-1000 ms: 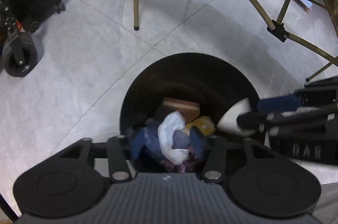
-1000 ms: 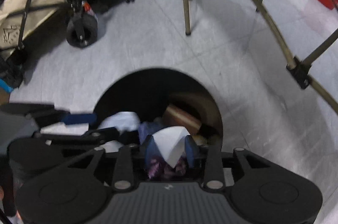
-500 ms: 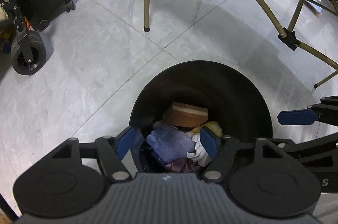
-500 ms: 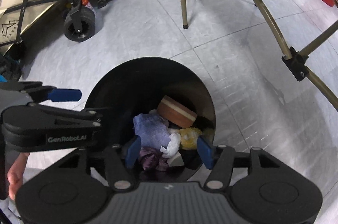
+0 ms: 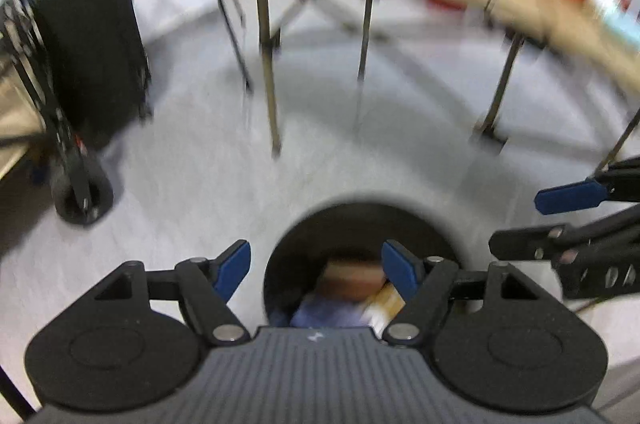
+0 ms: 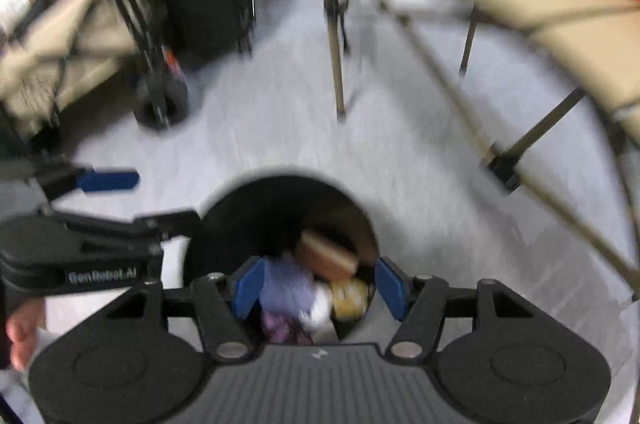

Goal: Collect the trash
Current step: 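Grasp the white foam ball with the left tool while the right tool grasps the clear plastic bag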

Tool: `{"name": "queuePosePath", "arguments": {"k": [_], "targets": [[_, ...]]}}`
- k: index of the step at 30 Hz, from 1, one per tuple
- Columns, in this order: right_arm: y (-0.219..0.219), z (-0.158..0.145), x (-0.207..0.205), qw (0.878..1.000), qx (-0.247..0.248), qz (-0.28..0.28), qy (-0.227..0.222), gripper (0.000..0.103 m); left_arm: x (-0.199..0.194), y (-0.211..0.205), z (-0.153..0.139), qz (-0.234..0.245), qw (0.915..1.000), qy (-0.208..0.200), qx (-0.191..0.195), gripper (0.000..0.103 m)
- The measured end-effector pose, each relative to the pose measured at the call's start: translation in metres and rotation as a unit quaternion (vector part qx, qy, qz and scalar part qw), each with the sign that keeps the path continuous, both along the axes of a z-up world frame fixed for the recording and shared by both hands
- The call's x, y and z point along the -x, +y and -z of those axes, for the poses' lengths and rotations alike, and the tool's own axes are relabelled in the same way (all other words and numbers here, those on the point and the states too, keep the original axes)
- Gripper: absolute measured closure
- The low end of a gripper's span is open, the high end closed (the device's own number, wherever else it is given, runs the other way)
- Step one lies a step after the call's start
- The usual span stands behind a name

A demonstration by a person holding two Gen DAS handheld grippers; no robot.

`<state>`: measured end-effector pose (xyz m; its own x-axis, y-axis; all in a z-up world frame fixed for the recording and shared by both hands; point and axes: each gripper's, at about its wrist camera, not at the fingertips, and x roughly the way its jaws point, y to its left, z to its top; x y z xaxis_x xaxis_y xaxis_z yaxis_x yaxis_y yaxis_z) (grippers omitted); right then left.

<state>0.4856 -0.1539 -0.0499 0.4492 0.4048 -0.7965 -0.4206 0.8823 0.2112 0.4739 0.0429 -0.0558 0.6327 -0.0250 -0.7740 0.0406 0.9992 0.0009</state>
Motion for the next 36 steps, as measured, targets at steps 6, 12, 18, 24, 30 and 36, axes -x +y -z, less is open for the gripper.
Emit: {"name": "queuePosePath", "arguments": {"k": [6, 12, 18, 24, 30, 36], "targets": [[-0.121, -0.093, 0.074, 0.969, -0.102, 0.127, -0.187, 0.026, 0.06, -0.039, -0.08, -0.025, 0.9841, -0.17, 0.044, 0.008], [-0.228, -0.118, 0.142, 0.921, -0.031, 0.22, -0.319, 0.011, 0.087, -0.138, -0.102, 0.048, 0.9623, -0.259, 0.068, 0.0], [-0.311, -0.128, 0.136, 0.915, -0.059, 0.251, -0.309, 0.0, 0.048, -0.262, -0.088, 0.116, 0.9536, -0.265, 0.084, 0.0], [-0.35, -0.127, 0.089, 0.917, 0.003, 0.268, -0.295, 0.002, -0.017, -0.343, -0.065, 0.152, 0.9652, -0.204, 0.062, 0.0], [-0.369, -0.118, 0.01, 0.932, -0.017, 0.253, -0.26, 0.018, -0.056, -0.353, -0.048, 0.15, 0.9742, -0.143, 0.09, 0.049], [-0.356, -0.104, -0.098, 0.941, -0.035, 0.244, -0.231, 0.03, -0.103, -0.313, -0.067, 0.087, 0.9746, -0.174, 0.11, 0.053]]}}
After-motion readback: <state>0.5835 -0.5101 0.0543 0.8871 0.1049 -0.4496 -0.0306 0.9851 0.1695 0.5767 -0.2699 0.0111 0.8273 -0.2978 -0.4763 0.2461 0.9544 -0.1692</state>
